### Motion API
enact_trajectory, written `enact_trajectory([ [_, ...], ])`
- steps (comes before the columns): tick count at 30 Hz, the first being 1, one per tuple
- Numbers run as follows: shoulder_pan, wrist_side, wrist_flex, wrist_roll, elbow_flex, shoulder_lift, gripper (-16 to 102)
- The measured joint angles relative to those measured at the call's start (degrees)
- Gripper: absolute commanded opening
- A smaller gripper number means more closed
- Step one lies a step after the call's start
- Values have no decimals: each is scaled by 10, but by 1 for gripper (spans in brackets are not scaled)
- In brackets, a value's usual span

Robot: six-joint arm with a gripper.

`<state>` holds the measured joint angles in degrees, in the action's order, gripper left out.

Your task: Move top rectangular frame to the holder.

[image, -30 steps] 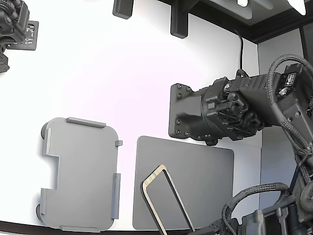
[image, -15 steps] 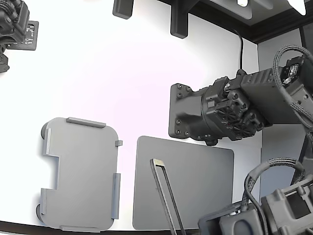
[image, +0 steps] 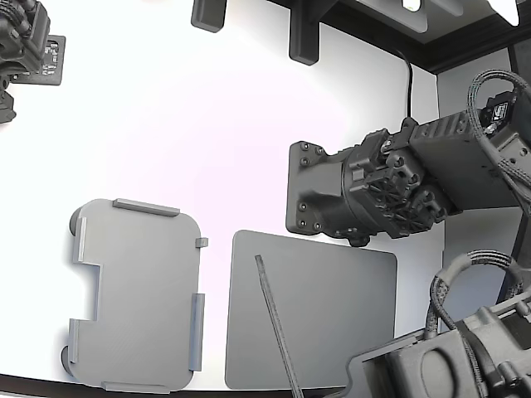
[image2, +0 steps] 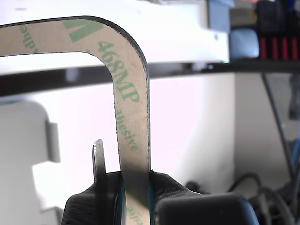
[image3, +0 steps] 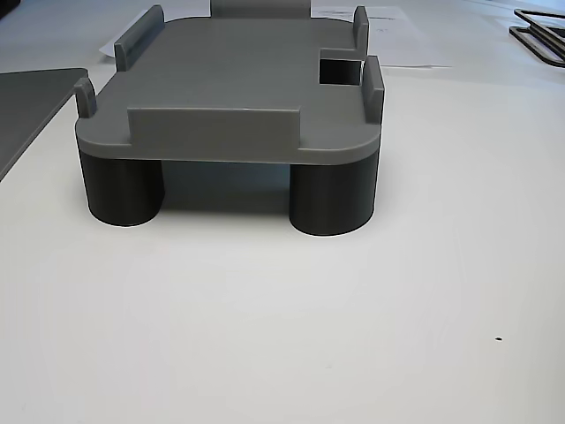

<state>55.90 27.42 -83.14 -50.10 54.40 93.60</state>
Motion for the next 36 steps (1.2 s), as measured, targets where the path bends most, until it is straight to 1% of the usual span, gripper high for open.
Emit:
enact_trajectory([
  [3, 0, 15, 60, -12, 62, 49, -13],
  [5, 0, 17, 99, -22, 110, 77, -13],
  [8, -11, 13, 128, -15, 157, 92, -13],
  [11, -19, -2, 111, -18, 163, 79, -13],
  [16, -21, -9, 93, -34, 124, 78, -13],
  [23, -33, -4, 113, -57, 137, 83, -12],
  [27, -46, -18, 120, -65, 147, 89, -12],
  [29, -47, -16, 134, -60, 163, 100, -12],
  [31, -55, -15, 134, -53, 163, 101, -12],
  [36, -58, -15, 101, 17, 130, 80, -12],
])
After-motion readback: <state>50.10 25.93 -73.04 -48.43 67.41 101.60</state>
